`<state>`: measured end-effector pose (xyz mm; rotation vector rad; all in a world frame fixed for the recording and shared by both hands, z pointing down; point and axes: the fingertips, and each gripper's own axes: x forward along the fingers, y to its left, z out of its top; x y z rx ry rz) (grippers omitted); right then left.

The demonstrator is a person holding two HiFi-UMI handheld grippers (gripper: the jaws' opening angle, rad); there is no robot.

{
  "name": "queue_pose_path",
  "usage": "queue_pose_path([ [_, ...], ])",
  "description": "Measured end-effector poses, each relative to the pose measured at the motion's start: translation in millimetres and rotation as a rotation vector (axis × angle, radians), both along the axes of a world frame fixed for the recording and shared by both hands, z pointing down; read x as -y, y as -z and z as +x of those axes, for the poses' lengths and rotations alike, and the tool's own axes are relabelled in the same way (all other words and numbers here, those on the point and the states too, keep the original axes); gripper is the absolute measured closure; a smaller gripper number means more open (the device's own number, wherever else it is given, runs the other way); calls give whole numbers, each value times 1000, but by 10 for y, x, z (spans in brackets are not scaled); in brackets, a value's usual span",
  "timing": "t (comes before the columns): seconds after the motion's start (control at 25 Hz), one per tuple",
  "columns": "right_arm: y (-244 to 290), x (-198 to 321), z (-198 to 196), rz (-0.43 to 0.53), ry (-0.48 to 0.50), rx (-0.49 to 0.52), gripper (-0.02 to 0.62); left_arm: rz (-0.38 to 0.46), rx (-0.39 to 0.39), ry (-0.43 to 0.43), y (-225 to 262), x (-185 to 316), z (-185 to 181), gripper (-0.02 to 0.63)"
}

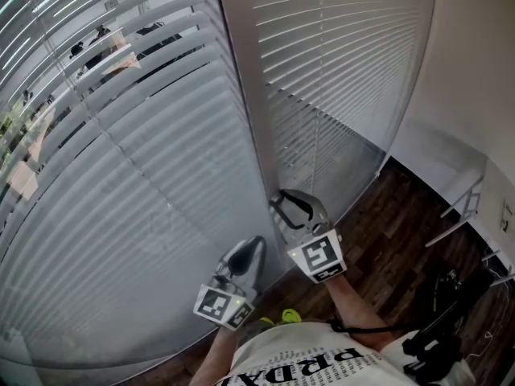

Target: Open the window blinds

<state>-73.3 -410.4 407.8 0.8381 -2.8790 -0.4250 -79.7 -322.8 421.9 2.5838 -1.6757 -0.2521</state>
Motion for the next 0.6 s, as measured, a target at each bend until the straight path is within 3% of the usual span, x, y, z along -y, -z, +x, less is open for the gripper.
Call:
queue_pose_path([
  [0.6,-20,32,26,-177,0,175,465,6,-8,-4,15,-52,-28,614],
])
